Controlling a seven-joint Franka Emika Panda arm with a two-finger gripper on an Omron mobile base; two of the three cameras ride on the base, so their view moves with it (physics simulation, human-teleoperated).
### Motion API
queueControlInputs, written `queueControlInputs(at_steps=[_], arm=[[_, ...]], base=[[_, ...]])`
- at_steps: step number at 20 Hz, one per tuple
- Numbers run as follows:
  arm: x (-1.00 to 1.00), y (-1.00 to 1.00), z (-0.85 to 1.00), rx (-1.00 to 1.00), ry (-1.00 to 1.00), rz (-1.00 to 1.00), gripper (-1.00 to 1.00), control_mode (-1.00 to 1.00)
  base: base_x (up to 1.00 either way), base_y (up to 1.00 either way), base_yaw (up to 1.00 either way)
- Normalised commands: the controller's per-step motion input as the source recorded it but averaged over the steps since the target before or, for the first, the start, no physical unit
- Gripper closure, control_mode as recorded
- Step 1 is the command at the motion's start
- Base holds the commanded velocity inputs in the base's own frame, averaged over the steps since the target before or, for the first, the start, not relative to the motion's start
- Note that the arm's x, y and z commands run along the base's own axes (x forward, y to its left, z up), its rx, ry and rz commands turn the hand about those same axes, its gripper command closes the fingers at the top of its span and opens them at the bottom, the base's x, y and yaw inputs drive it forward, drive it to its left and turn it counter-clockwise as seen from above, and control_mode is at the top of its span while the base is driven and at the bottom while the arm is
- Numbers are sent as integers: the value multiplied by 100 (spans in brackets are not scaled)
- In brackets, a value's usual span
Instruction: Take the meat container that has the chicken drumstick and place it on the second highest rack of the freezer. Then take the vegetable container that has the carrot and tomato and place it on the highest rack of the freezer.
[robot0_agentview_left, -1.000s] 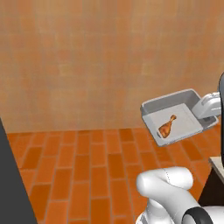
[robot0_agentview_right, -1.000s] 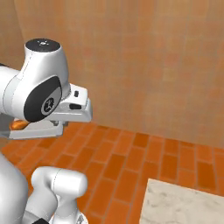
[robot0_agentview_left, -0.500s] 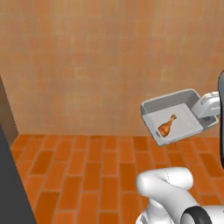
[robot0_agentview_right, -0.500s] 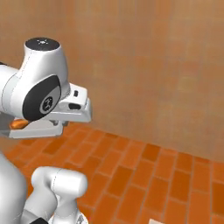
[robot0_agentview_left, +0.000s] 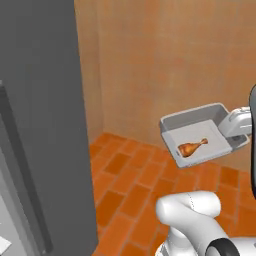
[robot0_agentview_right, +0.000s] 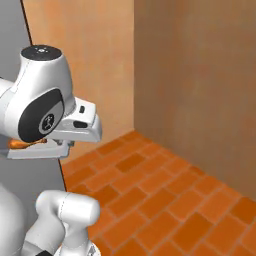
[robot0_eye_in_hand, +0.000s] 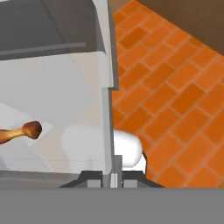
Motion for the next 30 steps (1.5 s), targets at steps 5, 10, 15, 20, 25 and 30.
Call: queueControlInputs(at_steps=[5, 10, 15, 20, 25, 30], arm=[[0, 0, 0, 0, 0, 0, 100, 100], [0, 0, 0, 0, 0, 0, 100, 100], [0, 0, 0, 0, 0, 0, 100, 100], [0, 0, 0, 0, 0, 0, 100, 100], [0, 0, 0, 0, 0, 0, 100, 100], [0, 0, 0, 0, 0, 0, 100, 100]], base=[[5, -1, 79], [1, 0, 86], [9, -21, 58], [15, -30, 50], [58, 0, 32], [47, 9, 15]])
